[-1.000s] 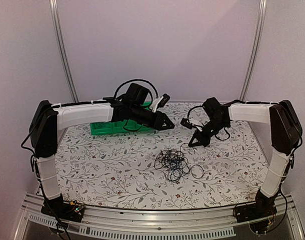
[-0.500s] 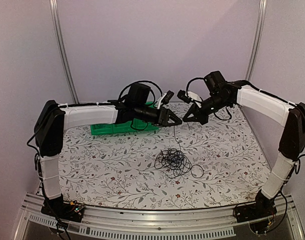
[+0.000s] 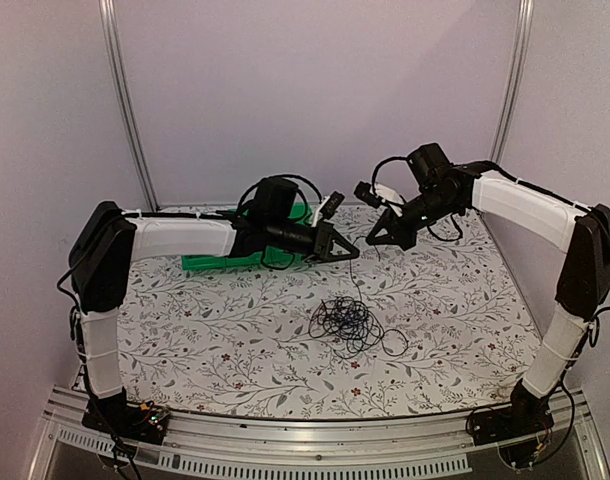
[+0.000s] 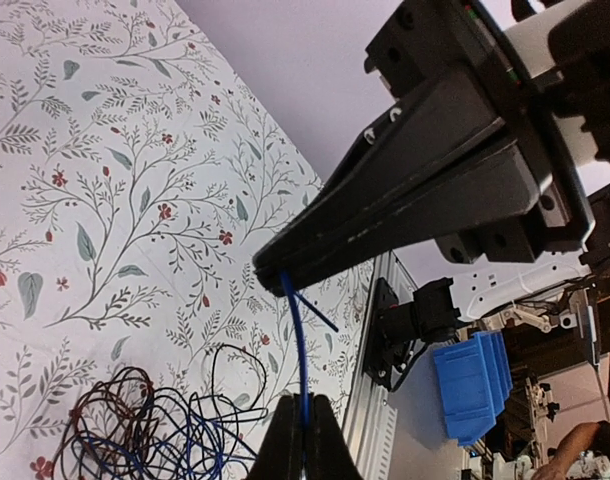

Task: Untangle the cables

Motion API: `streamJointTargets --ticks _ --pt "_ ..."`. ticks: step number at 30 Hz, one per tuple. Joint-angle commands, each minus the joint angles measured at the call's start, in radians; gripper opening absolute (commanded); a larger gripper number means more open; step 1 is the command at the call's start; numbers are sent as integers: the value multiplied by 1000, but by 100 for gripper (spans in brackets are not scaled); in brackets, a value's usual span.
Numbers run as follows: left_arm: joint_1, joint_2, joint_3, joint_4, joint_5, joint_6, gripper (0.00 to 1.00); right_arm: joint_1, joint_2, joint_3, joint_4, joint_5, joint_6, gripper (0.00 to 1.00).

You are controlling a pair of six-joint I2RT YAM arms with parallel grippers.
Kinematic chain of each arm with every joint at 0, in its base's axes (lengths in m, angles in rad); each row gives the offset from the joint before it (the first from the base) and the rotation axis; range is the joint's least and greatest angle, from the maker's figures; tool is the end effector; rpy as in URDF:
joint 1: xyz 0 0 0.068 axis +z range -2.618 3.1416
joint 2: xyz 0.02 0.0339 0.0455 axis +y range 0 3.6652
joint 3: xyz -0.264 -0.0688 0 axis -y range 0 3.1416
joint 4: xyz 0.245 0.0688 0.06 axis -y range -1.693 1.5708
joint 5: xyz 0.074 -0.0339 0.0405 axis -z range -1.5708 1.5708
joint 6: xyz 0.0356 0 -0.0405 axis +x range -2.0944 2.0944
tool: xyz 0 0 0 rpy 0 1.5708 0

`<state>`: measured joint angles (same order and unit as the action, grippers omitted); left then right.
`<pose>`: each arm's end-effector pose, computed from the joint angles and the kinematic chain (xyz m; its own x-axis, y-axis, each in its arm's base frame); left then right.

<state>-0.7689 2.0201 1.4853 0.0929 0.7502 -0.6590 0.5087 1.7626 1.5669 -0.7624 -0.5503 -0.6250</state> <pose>0.3184 -0.3418 0.2353 -0.8257 0.1756 -0.5361 0.5641 0.2589 -0.7840 0.3248 0.2025 0.2985 -0.1829 -0.6730 -0.7167 -0.9677 0.2518 0.0105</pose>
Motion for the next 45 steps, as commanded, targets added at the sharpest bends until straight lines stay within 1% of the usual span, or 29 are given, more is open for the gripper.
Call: streamJointTargets --ticks 1,3,5,6,7,10,12,14,18,22,25,28,29,32,33,35,40,45 --pt "19 -27 5 32 4 -4 0 1 7 31 5 18 10 5" --pt "27 -42 5 22 -18 0 0 -2 4 20 18 22 28 24" --pt "42 -73 5 22 -55 -7 0 -10 -3 -8 33 -23 44 42" --pt "51 -92 4 31 -73 -17 0 -16 -10 -27 36 -69 51 49" --pt "58 -116 4 44 -89 -27 0 -21 -12 -48 37 -117 53 53" --pt "80 -161 16 60 -141 -54 0 -22 -17 -122 79 -249 56 63" --pt "89 -181 28 60 -160 -68 0 -21 -22 -187 164 -315 81 68" --pt "94 -197 29 60 -170 -84 0 -17 -12 -230 263 -359 131 71" --pt "98 -214 17 44 -183 -90 0 -2 79 -187 402 -402 231 77" --pt "98 -230 3 54 -200 -105 0 18 178 -112 480 -470 320 82" --pt "97 -236 19 53 -209 -114 0 36 237 -80 532 -490 366 82" --pt "94 -244 59 37 -214 -115 0 50 271 -76 582 -506 431 76" --pt "94 -247 75 27 -219 -112 0 54 284 -77 586 -514 443 72" --pt "94 -260 134 -1 -232 -102 0 60 318 -92 598 -526 459 50" --pt "93 -263 157 -10 -237 -98 0 59 327 -100 601 -525 467 44" --pt "93 -273 219 -29 -250 -74 0 58 348 -119 606 -508 475 38" --pt "94 -265 417 -139 -291 2 0 57 386 -166 627 -465 504 27" --pt "98 -238 615 -209 -338 69 0 52 430 -185 621 -415 512 25"
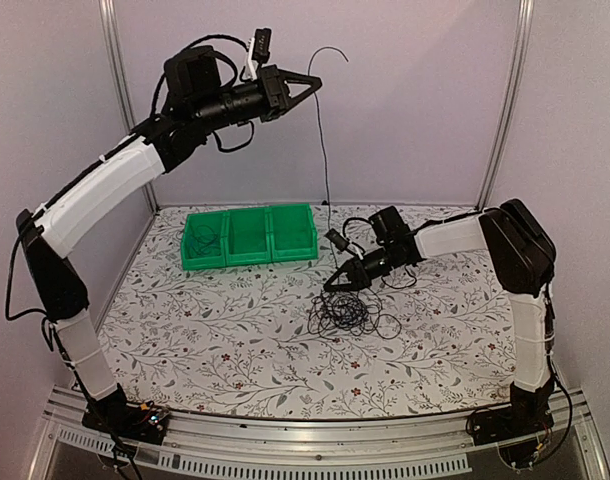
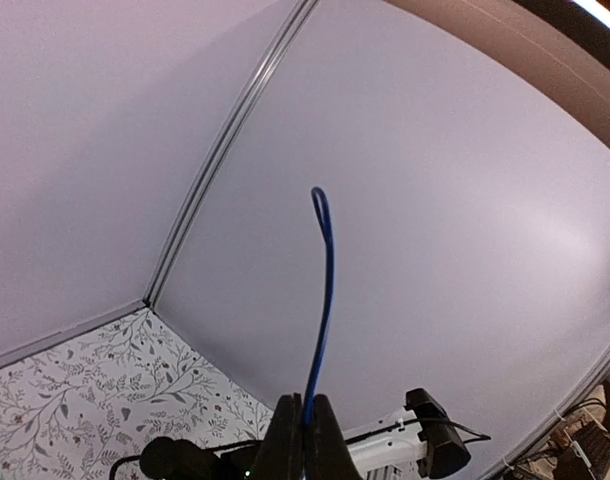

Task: Untangle the cables

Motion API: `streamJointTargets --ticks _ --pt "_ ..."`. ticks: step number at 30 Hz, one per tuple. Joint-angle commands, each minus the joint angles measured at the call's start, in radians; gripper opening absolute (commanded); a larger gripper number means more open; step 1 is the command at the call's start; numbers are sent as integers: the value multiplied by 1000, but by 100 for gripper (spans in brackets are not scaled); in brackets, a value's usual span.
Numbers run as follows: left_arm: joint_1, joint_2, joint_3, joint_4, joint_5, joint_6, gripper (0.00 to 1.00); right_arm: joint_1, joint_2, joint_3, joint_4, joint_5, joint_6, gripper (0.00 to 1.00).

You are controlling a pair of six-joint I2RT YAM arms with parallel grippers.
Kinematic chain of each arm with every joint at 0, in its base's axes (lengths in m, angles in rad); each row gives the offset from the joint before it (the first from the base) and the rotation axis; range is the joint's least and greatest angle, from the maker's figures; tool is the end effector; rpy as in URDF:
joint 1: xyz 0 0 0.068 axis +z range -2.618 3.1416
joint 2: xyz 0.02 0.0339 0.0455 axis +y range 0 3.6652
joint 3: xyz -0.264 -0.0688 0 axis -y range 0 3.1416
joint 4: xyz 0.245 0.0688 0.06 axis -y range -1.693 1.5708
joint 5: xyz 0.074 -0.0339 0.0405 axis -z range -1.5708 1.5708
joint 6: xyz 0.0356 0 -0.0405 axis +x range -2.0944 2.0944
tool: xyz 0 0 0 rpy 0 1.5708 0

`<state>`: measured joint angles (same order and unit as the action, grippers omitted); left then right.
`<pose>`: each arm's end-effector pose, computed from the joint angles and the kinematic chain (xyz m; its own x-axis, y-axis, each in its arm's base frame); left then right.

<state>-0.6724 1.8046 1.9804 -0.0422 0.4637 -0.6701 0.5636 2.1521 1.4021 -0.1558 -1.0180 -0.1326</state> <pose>0.3162 -0.2721 0.4863 -0.4797 -0.3281 -0.8138 0.7731 0.2805 -0.5688 0.3577 0.2619 0.1381 -0.5636 -0.4383 -0.7002 -0.8060 0.1063 0.5823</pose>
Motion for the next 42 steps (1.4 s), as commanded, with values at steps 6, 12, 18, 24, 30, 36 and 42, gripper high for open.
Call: streamJointTargets --ticks 6,12,18,24,30,36,42 --pt "23 -22 277 -132 -158 158 0 -15 51 -46 -9 170 4 26" --pt "71 -44 398 -141 -269 212 0 -24 47 -78 -40 303 -9 53" --pt "126 -110 407 -131 -366 233 0 -75 23 -109 -99 318 -48 63" --pt "142 -162 348 -170 -493 255 0 -133 -19 -136 -122 313 -67 73" --pt "146 -180 372 -168 -622 333 0 -149 -58 -134 -165 366 -97 83" --pt "147 -198 409 -128 -699 400 0 -196 -84 -166 -161 469 -72 84" --pt "147 -230 413 -94 -737 397 0 -275 -98 -152 -180 533 -60 86"
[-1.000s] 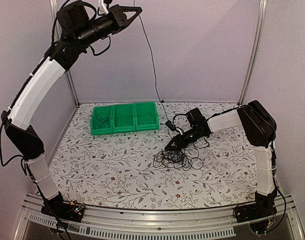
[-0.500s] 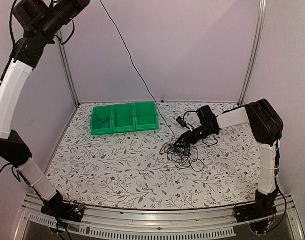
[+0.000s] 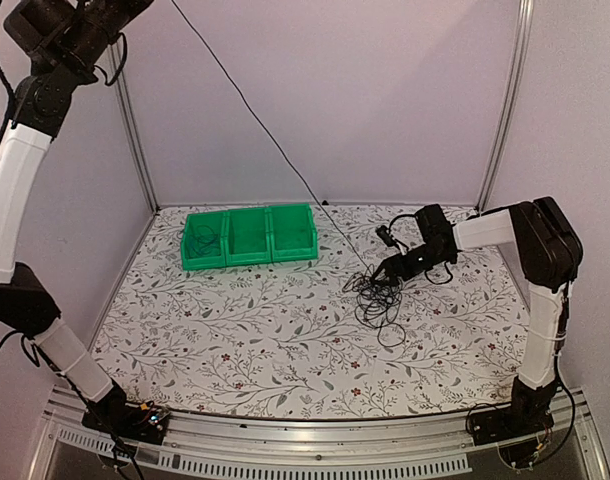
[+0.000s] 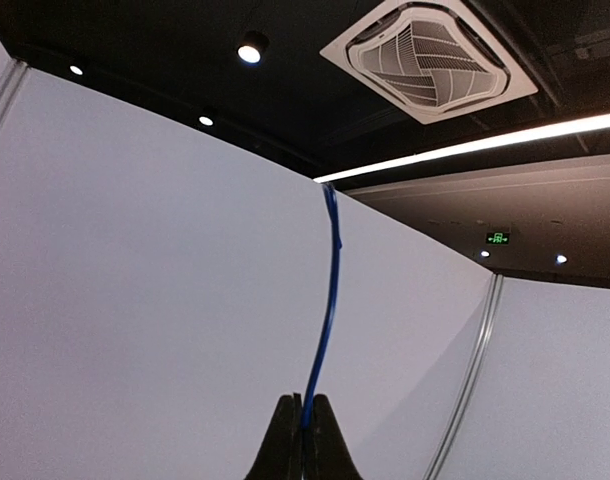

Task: Untangle the cables

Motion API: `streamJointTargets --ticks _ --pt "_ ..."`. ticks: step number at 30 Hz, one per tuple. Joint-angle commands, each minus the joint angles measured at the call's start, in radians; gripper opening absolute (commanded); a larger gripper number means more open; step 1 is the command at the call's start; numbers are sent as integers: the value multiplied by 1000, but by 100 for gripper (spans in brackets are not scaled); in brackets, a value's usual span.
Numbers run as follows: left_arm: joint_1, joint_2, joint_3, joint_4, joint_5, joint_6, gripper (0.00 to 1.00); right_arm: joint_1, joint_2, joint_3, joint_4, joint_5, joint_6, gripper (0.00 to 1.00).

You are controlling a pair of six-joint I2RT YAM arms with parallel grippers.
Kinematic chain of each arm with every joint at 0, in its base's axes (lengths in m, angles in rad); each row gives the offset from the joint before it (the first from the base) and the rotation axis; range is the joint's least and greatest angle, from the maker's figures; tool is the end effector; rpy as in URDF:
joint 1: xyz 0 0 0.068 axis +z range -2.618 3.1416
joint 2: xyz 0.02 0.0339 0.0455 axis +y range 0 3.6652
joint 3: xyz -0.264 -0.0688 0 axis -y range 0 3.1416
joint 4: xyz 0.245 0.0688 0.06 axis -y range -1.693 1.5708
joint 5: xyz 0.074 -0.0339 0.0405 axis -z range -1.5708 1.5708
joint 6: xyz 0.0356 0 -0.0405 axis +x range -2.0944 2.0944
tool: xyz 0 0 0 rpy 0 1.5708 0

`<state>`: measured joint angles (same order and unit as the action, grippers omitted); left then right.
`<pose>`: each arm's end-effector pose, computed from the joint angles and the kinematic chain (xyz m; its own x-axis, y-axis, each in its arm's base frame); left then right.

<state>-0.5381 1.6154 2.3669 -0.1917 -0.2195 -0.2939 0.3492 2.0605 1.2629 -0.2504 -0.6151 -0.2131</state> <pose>0.2289 -0.1276 0.6461 0.3374 -0.5307 -0.7775 0.4592 0.8138 -0.3561 0.3779 0.1595 0.1237 -0.6794 -0.4312 -0.5937 -0.7099 0.5910 0.3831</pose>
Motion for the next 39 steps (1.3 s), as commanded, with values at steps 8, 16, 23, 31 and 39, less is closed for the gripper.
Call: streamJointTargets --ticks 8,16,23,31,39 --pt "12 -60 -83 -37 -21 -81 0 -132 -40 61 -196 58 -40 89" --pt "-27 -168 -598 43 142 -283 0 -116 -161 85 -279 -161 -218 83" --pt "-72 -205 -839 97 179 -380 0 12 -171 134 -349 -84 -417 71" --pt "-86 -207 -910 61 181 -400 0 101 -25 286 -347 167 -419 67" --pt "-85 -210 -941 43 187 -416 0 101 61 349 -321 349 -443 65"
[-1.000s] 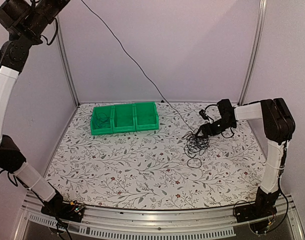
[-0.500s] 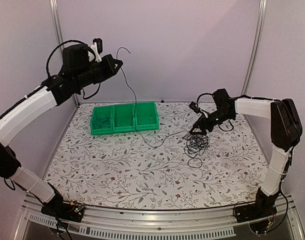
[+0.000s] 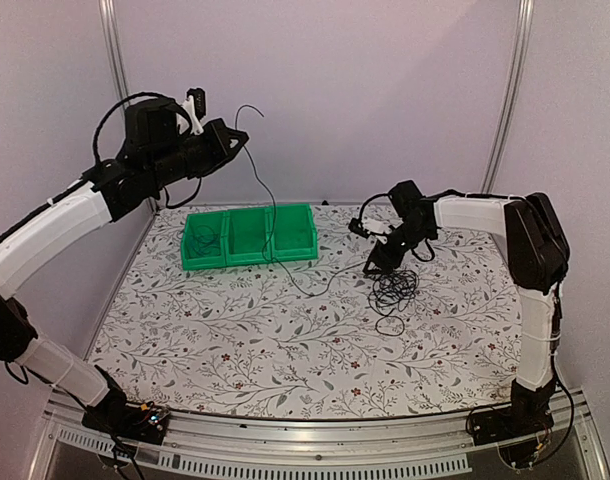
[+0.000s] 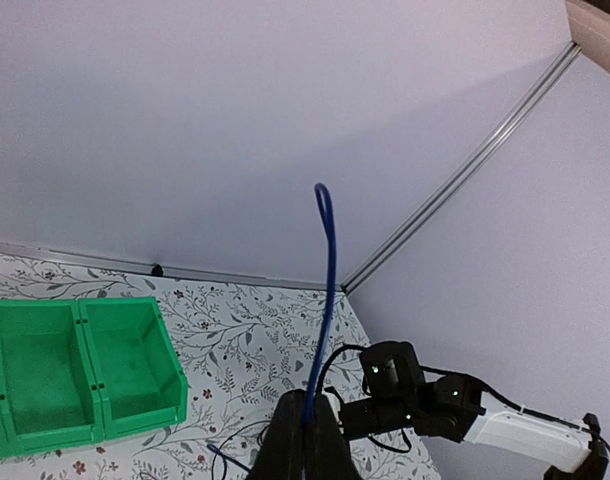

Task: Untangle the cables

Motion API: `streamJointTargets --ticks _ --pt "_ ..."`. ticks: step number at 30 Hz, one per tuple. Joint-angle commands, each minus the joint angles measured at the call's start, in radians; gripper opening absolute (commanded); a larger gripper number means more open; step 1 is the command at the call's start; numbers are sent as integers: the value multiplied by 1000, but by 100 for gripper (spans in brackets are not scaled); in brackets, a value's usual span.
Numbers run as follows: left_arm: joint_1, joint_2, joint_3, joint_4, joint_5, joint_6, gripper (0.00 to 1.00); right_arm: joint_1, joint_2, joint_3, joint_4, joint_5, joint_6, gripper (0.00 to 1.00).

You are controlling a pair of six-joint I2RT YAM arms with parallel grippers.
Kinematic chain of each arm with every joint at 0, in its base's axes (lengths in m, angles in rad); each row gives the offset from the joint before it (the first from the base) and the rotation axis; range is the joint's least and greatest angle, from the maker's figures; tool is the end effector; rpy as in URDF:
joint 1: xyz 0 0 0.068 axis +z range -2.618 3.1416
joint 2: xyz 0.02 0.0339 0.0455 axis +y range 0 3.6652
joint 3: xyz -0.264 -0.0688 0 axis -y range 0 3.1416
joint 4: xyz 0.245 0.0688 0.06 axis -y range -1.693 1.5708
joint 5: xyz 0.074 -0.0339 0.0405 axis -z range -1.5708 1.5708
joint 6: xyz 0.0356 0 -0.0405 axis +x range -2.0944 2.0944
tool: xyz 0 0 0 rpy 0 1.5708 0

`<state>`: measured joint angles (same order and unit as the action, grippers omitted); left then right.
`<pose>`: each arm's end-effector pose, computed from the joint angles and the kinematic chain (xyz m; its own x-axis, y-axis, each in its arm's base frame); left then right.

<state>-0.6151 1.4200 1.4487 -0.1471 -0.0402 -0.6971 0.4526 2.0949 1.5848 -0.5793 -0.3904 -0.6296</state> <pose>0.2722 -0.1906 0.4286 -0.4232 -0.4864 -0.7644 0.3551 0.6871 -0.6339 0.3940 0.2067 0.1800 -0.3128 -0.7576 -0.5729 -0.9243 0.3817 0.0000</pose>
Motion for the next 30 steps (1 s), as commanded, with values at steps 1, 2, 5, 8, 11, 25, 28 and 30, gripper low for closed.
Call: streamJointTargets --ticks 1,2,5,8,11,25,28,30 --pt "-8 -14 -24 -1 9 -13 0 -2 36 29 11 136 -28 65" --pt "-8 -13 -26 0 10 -14 0 -3 43 34 11 146 -28 65" --pt "-8 -12 -31 0 15 -15 0 -4 80 55 8 184 -21 65" --pt "-8 -6 -32 -6 26 -16 0 -4 112 73 14 200 -11 64" --pt "-8 1 -31 -14 32 -15 0 -5 128 92 19 192 1 63" --pt "-6 19 -29 -29 67 -21 0 -14 64 181 -40 63 -24 61" --pt "-6 22 -26 -27 72 -23 0 -29 102 219 -54 96 -14 59" --pt "-6 22 -23 -29 73 -21 0 -40 135 242 -69 101 -9 58"
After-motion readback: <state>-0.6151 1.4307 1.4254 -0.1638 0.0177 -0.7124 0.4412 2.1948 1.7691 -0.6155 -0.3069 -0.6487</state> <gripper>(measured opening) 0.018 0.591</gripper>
